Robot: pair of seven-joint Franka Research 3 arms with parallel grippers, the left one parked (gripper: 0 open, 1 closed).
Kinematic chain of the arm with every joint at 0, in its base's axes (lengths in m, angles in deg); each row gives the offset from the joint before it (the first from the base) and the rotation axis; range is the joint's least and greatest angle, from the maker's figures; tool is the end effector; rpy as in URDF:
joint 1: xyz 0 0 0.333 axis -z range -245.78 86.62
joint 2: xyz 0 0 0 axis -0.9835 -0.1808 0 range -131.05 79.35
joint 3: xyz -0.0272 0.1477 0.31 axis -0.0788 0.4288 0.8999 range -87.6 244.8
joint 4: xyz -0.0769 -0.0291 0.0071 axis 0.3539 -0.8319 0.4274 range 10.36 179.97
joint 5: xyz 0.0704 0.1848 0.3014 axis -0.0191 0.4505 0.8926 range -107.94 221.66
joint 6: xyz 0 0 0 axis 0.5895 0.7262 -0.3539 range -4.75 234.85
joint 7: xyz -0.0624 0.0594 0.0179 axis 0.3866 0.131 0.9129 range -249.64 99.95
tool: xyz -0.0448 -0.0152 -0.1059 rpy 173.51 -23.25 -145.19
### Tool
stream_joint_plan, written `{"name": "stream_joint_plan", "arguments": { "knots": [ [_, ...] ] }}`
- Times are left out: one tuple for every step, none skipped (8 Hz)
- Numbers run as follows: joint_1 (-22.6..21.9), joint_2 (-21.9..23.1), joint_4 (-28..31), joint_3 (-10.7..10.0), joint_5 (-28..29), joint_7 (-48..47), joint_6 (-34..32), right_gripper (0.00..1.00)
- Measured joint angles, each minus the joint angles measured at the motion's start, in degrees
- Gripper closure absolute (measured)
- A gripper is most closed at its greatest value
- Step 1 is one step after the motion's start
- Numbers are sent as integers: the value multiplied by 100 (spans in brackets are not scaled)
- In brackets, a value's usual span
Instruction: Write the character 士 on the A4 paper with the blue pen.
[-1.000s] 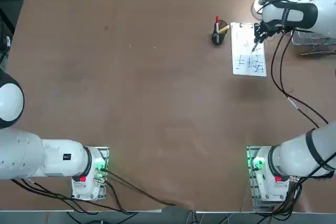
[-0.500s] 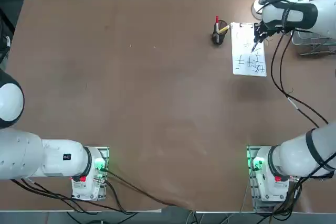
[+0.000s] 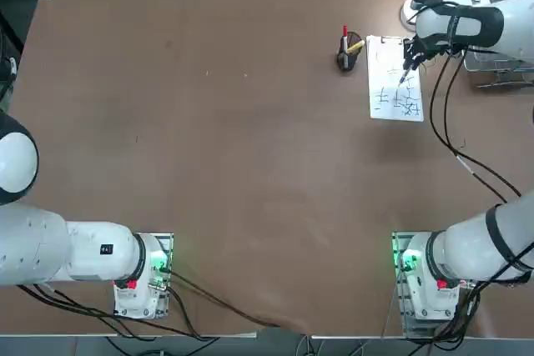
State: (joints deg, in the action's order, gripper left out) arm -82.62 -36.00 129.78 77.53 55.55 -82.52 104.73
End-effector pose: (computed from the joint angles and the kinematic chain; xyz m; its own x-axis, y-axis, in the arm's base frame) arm 0.5285 0.0178 0.3426 0.9962 -0.0833 -0.0250 -0.0827 -0.9963 0.0226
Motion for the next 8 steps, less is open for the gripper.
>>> {"name": "stream_joint_plan", "arguments": {
  "knots": [
    [0, -3, 19, 3, 0, 0, 19, 79],
    [0, -4, 36, 12, 0, -1, 50, 79],
    [0, -5, 57, 18, 0, -5, 80, 79],
    [0, -9, 68, 21, 0, -18, 96, 79],
    [0, -14, 71, 25, 0, -36, 107, 79],
    [-1, -15, 71, 46, 0, -74, 118, 79],
    [-1, -18, 71, 91, 0, -146, 136, 79],
    [-1, -20, 71, 121, 0, -195, 148, 79]
  ]
}}
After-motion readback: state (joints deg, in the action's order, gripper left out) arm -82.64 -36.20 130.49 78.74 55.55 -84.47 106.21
